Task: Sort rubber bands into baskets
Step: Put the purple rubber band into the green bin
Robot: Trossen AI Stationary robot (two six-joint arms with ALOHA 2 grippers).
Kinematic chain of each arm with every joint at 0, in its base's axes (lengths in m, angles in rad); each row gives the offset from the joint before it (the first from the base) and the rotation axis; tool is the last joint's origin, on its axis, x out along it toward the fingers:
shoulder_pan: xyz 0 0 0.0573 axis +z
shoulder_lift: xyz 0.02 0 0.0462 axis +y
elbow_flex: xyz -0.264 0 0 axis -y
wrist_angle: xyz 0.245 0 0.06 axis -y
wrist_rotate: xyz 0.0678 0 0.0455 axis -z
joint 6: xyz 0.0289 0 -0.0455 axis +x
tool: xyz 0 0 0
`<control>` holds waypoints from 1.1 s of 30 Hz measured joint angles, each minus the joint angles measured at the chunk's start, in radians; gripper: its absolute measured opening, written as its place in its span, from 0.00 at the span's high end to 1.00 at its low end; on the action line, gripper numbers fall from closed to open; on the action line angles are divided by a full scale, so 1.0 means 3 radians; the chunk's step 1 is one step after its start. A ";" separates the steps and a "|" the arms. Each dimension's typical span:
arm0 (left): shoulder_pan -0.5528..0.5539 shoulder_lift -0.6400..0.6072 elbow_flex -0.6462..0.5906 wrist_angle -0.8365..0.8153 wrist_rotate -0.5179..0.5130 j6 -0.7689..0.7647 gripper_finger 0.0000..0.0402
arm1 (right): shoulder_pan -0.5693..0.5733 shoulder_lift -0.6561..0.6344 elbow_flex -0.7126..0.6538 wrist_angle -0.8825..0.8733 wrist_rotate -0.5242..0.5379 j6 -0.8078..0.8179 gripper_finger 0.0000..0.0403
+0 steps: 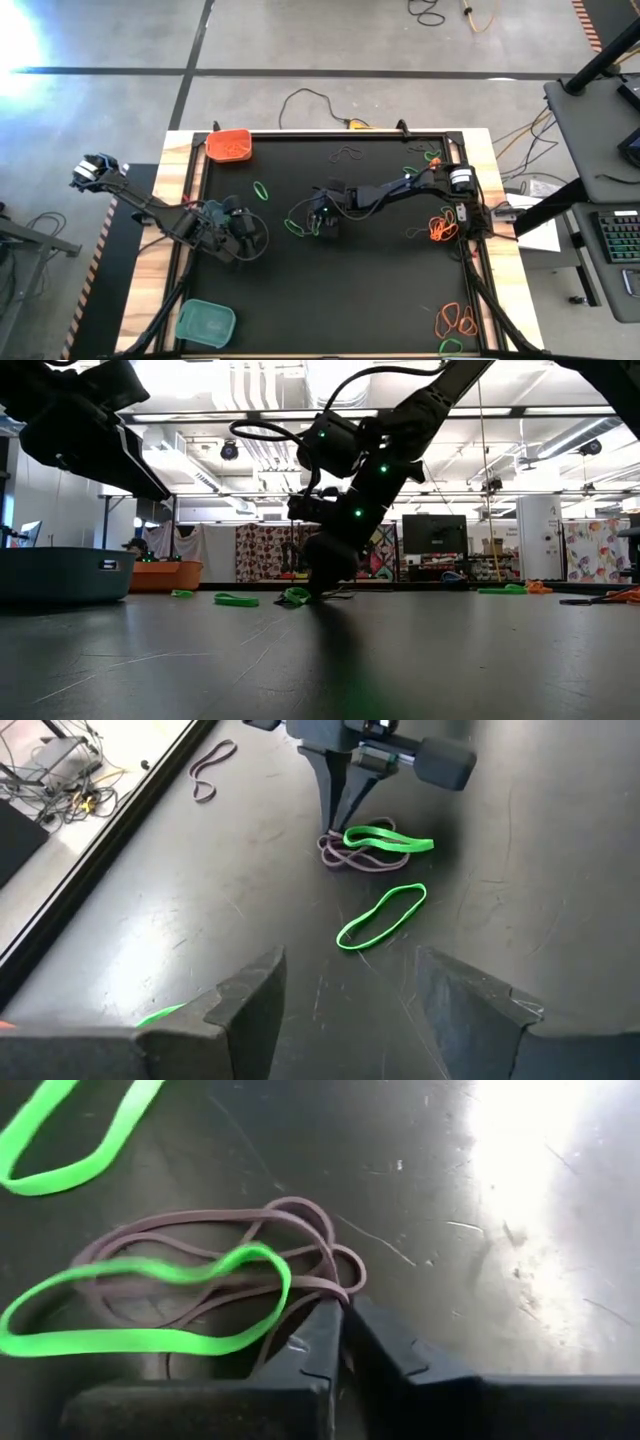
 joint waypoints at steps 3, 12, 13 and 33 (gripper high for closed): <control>0.0000 0.0000 0.0000 -0.0001 0.0001 0.0000 0.48 | 0.0025 -0.0037 0.0062 -0.0092 0.0174 -0.0043 0.97; -0.0003 -0.0030 0.0020 -0.0025 0.0037 0.0000 0.48 | 0.0242 -0.0290 0.0492 -0.0680 0.0578 -0.0145 0.98; -0.0003 -0.0041 0.0046 -0.0063 0.0054 0.0013 0.48 | 0.0283 -0.0312 0.0536 -0.0724 0.0545 -0.0161 0.98; -0.0014 -0.0048 0.1003 -0.1131 0.1342 0.0060 0.48 | 0.1265 0.0069 0.0763 0.0744 -0.0621 0.0306 0.98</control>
